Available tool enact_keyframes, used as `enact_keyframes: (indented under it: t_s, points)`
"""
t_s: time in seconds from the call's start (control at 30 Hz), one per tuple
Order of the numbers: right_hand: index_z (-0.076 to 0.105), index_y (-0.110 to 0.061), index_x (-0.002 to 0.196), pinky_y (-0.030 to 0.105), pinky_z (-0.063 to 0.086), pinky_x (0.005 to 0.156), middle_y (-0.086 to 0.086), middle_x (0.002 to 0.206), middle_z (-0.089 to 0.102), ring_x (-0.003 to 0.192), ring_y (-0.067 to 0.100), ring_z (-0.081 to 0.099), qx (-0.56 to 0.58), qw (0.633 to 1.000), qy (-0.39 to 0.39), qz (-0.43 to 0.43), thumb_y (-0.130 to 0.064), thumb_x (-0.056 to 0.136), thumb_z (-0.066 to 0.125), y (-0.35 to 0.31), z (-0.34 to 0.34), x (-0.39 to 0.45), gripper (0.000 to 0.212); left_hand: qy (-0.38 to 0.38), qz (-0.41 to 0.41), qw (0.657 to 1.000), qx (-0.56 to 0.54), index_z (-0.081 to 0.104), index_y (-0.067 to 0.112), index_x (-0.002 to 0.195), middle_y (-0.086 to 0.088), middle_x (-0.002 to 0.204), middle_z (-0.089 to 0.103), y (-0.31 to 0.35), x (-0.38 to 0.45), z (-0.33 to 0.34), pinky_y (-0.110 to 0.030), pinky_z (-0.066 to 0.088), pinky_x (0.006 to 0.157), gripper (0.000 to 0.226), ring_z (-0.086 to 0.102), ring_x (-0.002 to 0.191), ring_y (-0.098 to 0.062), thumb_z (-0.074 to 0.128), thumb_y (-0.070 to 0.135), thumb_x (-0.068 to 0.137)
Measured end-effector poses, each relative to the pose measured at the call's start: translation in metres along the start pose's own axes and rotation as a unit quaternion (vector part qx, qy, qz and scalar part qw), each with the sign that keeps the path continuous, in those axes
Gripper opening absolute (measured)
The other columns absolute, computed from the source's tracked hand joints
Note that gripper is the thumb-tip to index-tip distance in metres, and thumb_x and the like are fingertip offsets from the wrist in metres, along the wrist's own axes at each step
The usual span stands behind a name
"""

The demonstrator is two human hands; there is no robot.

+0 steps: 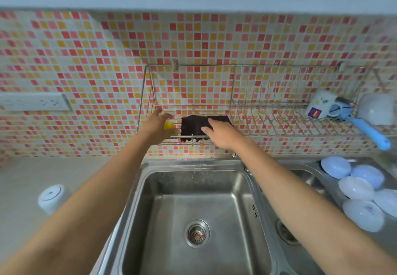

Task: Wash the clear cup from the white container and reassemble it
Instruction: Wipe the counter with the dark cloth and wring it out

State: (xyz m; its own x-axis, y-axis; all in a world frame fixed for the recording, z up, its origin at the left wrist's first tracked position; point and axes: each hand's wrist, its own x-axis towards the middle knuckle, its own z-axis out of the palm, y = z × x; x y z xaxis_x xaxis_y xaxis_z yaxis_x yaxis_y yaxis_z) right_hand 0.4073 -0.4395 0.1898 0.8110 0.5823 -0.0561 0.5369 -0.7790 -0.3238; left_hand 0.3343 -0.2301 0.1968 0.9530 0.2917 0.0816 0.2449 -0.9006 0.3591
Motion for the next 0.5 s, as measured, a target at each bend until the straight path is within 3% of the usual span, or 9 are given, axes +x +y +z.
enact_keyframes:
  t_s: [0.13, 0.33, 0.5]
  points:
    - [0.014, -0.006, 0.151, 0.043, 0.019, 0.117, 0.011, 0.158, 0.017, 0.145, 0.028, 0.016, 0.011, 1.0, 0.006, -0.007, -0.047, 0.102, 0.029, -0.017, -0.009, -0.024, 0.066, 0.008, 0.016, 0.999, 0.034, 0.034, 0.019, 0.147, -0.011, 0.162, -0.001, 0.002, -0.026, -0.018, -0.043, 0.03, 0.112, 0.064, 0.027, 0.143, -0.036, 0.056, 0.045, 0.093]
    - [0.006, -0.01, 0.153, 0.049, 0.013, 0.118, 0.008, 0.16, 0.005, 0.147, 0.028, 0.007, -0.048, 0.999, -0.003, 0.004, -0.052, 0.101, 0.025, -0.037, -0.018, -0.056, 0.069, 0.017, 0.055, 0.997, 0.049, 0.016, 0.02, 0.154, -0.011, 0.162, -0.008, 0.001, -0.067, -0.048, -0.048, 0.02, 0.118, 0.075, 0.008, 0.148, -0.036, 0.053, 0.046, 0.094]
    - [0.0, -0.012, 0.153, 0.05, 0.003, 0.118, 0.007, 0.161, -0.001, 0.147, 0.026, 0.0, -0.095, 0.993, 0.062, 0.016, -0.057, 0.099, 0.023, -0.062, -0.054, -0.091, 0.074, 0.061, 0.1, 0.987, 0.107, 0.002, 0.018, 0.155, -0.011, 0.161, -0.007, 0.002, -0.103, -0.09, -0.047, 0.012, 0.121, 0.081, 0.002, 0.149, -0.033, 0.042, 0.054, 0.094]
